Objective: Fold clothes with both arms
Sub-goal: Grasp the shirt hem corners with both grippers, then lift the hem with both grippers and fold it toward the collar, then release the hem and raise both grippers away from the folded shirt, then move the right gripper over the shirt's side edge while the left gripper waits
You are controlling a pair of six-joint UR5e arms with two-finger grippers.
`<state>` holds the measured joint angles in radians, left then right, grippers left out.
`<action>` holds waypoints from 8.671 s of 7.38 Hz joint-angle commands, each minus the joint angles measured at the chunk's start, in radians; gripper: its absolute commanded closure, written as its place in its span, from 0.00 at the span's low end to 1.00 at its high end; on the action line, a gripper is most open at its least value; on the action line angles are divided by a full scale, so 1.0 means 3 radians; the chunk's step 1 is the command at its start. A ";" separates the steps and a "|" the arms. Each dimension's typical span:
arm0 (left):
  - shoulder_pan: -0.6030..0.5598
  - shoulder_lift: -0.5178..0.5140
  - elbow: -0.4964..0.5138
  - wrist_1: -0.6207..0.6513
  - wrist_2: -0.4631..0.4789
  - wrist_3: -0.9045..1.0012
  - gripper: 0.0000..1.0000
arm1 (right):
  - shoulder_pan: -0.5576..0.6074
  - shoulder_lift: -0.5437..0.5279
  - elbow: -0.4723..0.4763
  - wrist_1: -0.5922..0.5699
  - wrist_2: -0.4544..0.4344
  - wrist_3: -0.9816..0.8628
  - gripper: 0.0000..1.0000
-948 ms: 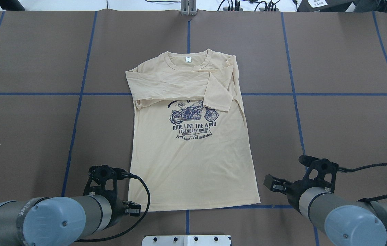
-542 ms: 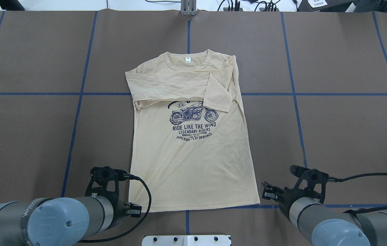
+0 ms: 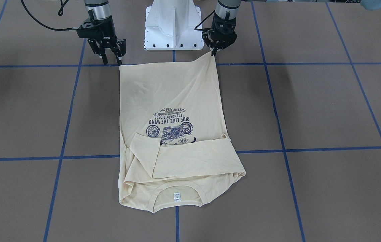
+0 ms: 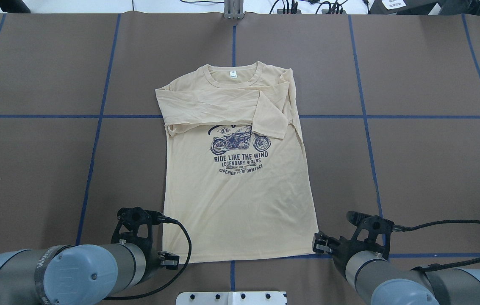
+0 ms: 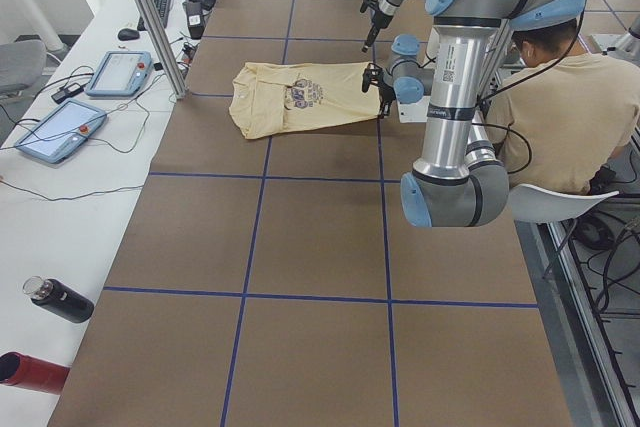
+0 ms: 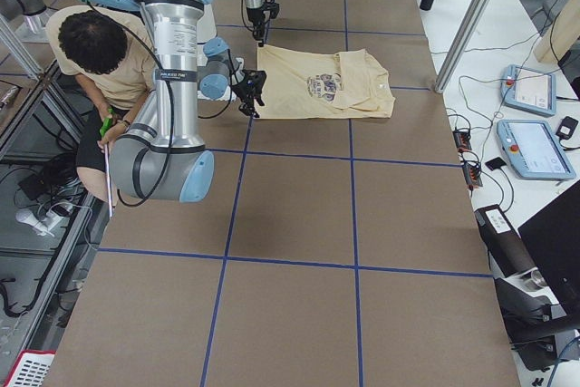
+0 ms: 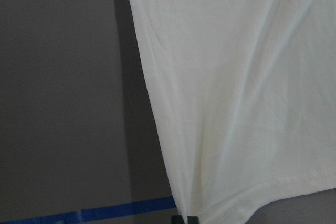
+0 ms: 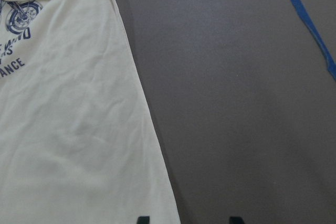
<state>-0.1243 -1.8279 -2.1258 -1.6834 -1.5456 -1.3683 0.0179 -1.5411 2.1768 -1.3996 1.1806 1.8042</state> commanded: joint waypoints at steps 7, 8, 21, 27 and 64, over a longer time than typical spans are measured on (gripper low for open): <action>-0.0010 0.0008 -0.0042 -0.0003 0.0003 -0.0005 1.00 | -0.0157 0.0146 -0.0337 -0.0034 -0.0161 0.0070 0.50; -0.0005 0.0008 -0.0042 -0.0003 -0.0002 -0.0005 1.00 | -0.0167 0.0177 -0.0373 -0.0034 -0.0167 0.0076 0.50; -0.0056 0.0059 -0.0995 0.0450 -0.0563 0.0164 1.00 | -0.0159 0.0192 0.1718 -0.1252 0.0758 0.0173 1.00; -0.0662 -0.0756 -0.0082 0.0938 -0.0535 0.0769 1.00 | 0.0689 0.0921 0.0766 -0.1440 0.0891 -0.0164 1.00; -0.1230 -0.0298 0.1148 -0.1000 -0.0416 0.1736 1.00 | 0.2410 0.1266 -0.1320 0.0386 0.1817 -0.1576 0.00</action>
<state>-0.4227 -1.9164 -1.8100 -1.9863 -1.6712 -0.9332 0.7409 -1.1623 1.7816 -1.2840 1.7260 1.3315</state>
